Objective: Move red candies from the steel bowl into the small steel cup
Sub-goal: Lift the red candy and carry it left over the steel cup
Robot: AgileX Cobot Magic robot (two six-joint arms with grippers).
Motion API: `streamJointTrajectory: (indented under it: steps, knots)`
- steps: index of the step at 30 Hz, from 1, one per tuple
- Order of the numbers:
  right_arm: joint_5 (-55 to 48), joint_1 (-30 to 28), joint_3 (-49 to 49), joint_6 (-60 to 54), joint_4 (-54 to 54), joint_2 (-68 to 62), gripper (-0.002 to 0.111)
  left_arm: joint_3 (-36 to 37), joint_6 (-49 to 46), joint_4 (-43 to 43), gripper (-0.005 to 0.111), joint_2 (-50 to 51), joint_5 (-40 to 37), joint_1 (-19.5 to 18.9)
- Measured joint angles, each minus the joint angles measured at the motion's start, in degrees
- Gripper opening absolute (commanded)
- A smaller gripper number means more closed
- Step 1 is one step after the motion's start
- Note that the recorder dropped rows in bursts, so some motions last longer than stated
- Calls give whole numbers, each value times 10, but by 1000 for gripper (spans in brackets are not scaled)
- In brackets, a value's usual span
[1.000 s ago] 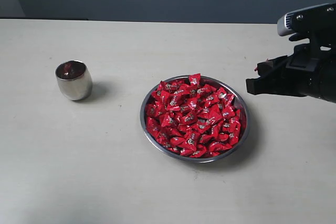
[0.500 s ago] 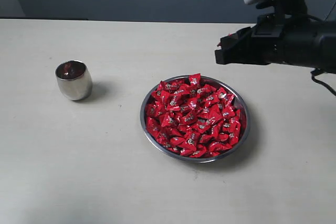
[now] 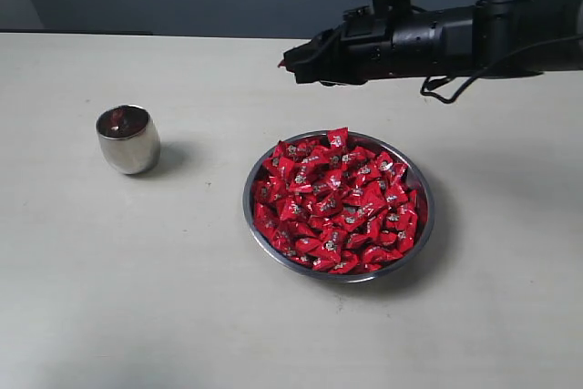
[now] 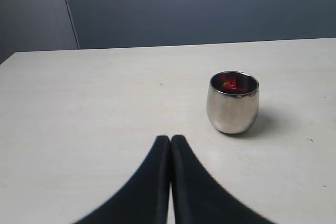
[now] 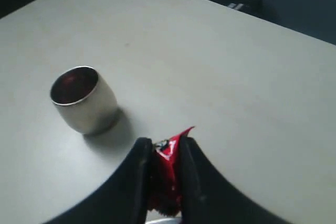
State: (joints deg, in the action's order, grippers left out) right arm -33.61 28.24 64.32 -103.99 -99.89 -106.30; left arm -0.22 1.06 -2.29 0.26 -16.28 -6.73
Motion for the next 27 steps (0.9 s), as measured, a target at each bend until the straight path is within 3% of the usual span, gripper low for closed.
streamJointTrajectory:
  steps: [5, 18, 27]
  knots:
    - [-64, 6, 69, 9, 1, -67, -1, 0, 0, 0, 0, 0, 0, 0]
    - [-64, 92, 237, 97, 49, -189, -1, 0, 0, 0, 0, 0, 0, 0]
    - [-53, 129, 344, 224, 178, -245, -1, 0, 0, 0, 0, 0, 0, 0]
